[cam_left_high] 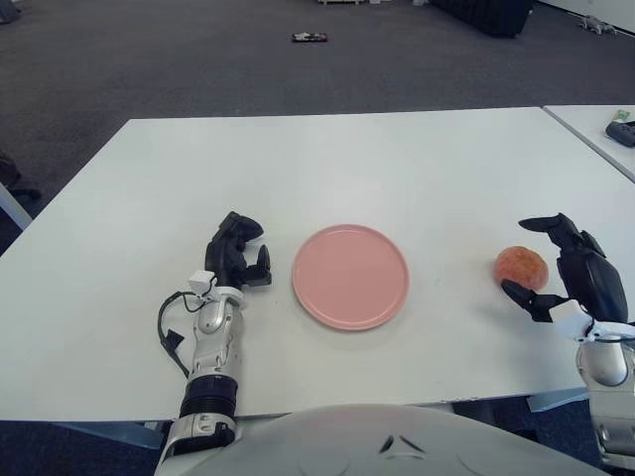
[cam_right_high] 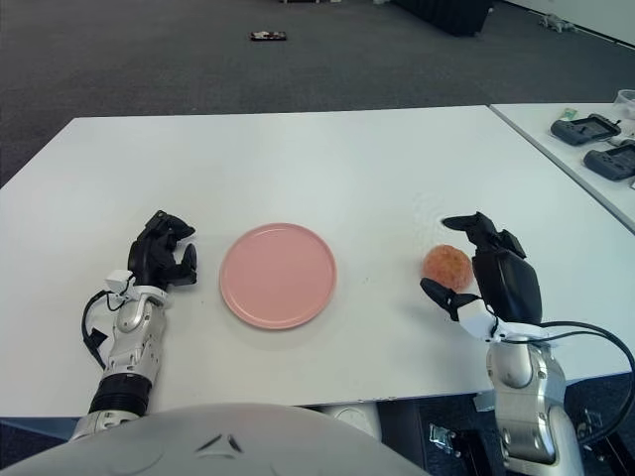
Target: Put the apple into the plate.
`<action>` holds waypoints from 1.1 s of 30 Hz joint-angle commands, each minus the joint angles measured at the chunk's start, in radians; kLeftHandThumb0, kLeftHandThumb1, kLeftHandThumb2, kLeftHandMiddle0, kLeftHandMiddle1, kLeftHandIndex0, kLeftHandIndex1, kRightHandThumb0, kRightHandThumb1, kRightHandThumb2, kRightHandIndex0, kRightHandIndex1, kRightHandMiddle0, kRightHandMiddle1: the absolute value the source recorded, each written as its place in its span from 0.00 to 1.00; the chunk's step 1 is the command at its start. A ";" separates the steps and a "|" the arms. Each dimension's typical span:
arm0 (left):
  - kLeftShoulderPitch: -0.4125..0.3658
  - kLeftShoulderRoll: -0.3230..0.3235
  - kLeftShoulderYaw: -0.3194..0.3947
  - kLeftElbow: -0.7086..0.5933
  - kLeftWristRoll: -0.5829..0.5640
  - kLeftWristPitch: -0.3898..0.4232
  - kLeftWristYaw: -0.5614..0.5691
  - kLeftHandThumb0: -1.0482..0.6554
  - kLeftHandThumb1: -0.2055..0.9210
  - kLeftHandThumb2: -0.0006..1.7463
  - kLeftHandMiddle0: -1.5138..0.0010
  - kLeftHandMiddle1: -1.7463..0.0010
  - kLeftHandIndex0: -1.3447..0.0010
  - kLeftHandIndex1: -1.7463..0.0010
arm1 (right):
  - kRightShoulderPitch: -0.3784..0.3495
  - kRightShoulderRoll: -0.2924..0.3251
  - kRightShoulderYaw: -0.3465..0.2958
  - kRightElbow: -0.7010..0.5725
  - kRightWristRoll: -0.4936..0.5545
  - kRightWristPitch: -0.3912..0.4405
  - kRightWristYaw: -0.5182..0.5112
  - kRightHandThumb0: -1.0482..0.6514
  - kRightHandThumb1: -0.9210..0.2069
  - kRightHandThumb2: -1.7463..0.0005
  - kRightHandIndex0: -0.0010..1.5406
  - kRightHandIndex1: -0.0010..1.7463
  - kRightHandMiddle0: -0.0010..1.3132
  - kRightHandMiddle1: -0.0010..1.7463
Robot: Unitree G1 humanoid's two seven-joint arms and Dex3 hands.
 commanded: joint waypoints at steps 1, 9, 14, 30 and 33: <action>0.037 -0.003 -0.005 0.029 0.008 0.030 0.009 0.61 0.11 1.00 0.39 0.00 0.47 0.05 | -0.017 -0.021 0.020 0.009 -0.009 -0.030 0.012 0.05 0.30 0.57 0.00 0.01 0.00 0.09; 0.036 -0.008 -0.002 0.031 0.006 0.037 0.010 0.61 0.11 1.00 0.39 0.00 0.47 0.05 | -0.002 -0.032 0.042 -0.007 -0.007 -0.032 0.051 0.00 0.24 0.65 0.00 0.00 0.00 0.00; 0.037 -0.012 0.002 0.029 0.001 0.042 0.010 0.61 0.11 1.00 0.39 0.00 0.46 0.06 | -0.004 -0.033 0.052 -0.021 -0.007 -0.015 0.086 0.00 0.24 0.66 0.00 0.00 0.00 0.00; 0.038 -0.011 0.002 0.043 -0.001 0.023 -0.002 0.61 0.11 1.00 0.39 0.00 0.47 0.05 | -0.008 0.043 0.170 -0.338 -0.160 0.361 0.354 0.01 0.18 0.67 0.00 0.00 0.00 0.12; 0.040 -0.010 0.001 0.044 0.002 0.017 -0.002 0.61 0.11 1.00 0.39 0.00 0.47 0.05 | -0.043 -0.006 0.156 -0.276 -0.149 0.335 0.376 0.00 0.20 0.64 0.00 0.00 0.00 0.20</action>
